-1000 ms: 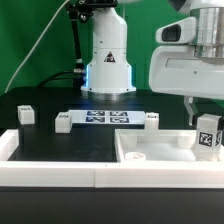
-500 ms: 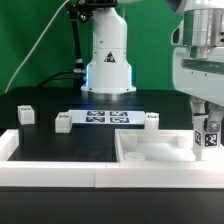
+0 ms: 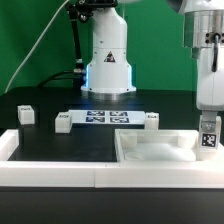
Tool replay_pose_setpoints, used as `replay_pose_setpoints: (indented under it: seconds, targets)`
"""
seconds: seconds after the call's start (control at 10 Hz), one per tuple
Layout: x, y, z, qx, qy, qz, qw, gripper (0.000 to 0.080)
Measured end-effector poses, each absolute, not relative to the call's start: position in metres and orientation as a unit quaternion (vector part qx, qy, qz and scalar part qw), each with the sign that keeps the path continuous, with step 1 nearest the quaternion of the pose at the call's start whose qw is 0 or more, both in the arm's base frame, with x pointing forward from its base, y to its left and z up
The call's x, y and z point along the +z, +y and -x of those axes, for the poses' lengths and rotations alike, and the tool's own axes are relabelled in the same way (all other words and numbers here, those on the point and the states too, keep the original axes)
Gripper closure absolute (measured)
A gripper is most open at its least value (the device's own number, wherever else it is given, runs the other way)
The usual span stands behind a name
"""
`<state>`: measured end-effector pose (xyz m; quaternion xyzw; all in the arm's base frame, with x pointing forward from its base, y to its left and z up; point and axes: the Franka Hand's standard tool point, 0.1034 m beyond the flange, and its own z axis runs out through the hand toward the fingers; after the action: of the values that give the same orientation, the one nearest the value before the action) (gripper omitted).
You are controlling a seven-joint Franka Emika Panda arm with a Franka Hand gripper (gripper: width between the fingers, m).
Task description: Assemble one leg
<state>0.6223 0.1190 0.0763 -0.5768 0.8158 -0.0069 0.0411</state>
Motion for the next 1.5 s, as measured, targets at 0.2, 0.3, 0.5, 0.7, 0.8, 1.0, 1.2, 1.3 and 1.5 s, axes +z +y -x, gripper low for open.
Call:
replay_pose_setpoints:
  seconds: [0.2,0.3,0.5,0.7,0.8,1.0,1.2,1.3,1.5]
  targets:
    - [0.076,0.120,-0.622,-0.005,0.794,0.606,0.044,0.0482]
    - [0.076,0.118,-0.623,-0.007,0.783,0.621,0.044,0.0296]
    - [0.076,0.117,-0.624,-0.012,0.724,0.689,0.044,0.0198]
    - [0.077,0.120,-0.623,-0.017,0.640,0.767,0.042,0.0158]
    - [0.077,0.122,-0.624,-0.020,0.604,0.796,0.042,0.0151]
    - [0.076,0.124,-0.623,-0.024,0.515,0.856,0.040,0.0150]
    - [0.075,0.127,-0.622,-0.029,0.425,0.904,0.032,0.0150]
    - [0.075,0.129,-0.622,-0.031,0.382,0.923,0.028,0.0150]
    - [0.076,0.127,-0.623,-0.036,0.288,0.957,0.021,0.0150]
